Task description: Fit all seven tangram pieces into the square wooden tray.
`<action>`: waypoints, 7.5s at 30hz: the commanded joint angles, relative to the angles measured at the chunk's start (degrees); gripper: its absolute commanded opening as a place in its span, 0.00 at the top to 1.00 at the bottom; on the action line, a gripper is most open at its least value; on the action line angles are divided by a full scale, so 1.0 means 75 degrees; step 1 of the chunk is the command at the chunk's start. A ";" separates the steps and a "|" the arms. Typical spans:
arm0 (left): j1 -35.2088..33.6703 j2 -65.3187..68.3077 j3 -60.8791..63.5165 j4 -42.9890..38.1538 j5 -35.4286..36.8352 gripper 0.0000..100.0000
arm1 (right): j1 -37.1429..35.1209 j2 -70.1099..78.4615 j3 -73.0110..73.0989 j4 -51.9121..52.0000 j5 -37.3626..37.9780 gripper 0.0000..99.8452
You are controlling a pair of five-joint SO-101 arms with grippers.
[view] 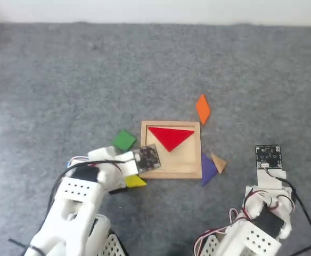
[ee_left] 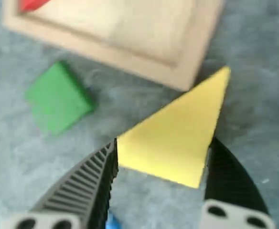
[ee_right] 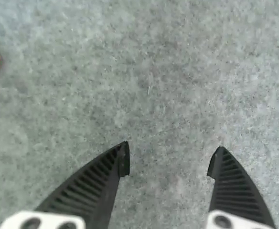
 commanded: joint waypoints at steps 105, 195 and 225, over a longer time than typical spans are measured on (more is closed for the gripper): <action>-1.0784 1.4535 -1.9382 0.3481 0.6037 0.64 | -1.3075 1.7506 -1.3808 -0.0486 -0.5427 0.81; -1.0690 1.4547 -1.9382 0.3446 0.6025 0.64 | -1.2595 1.7143 -1.3386 -0.0498 -0.6025 0.91; -1.0620 1.4547 -1.9382 0.3458 0.6025 0.64 | -0.9969 1.4787 -1.3292 0.1260 -0.5263 0.98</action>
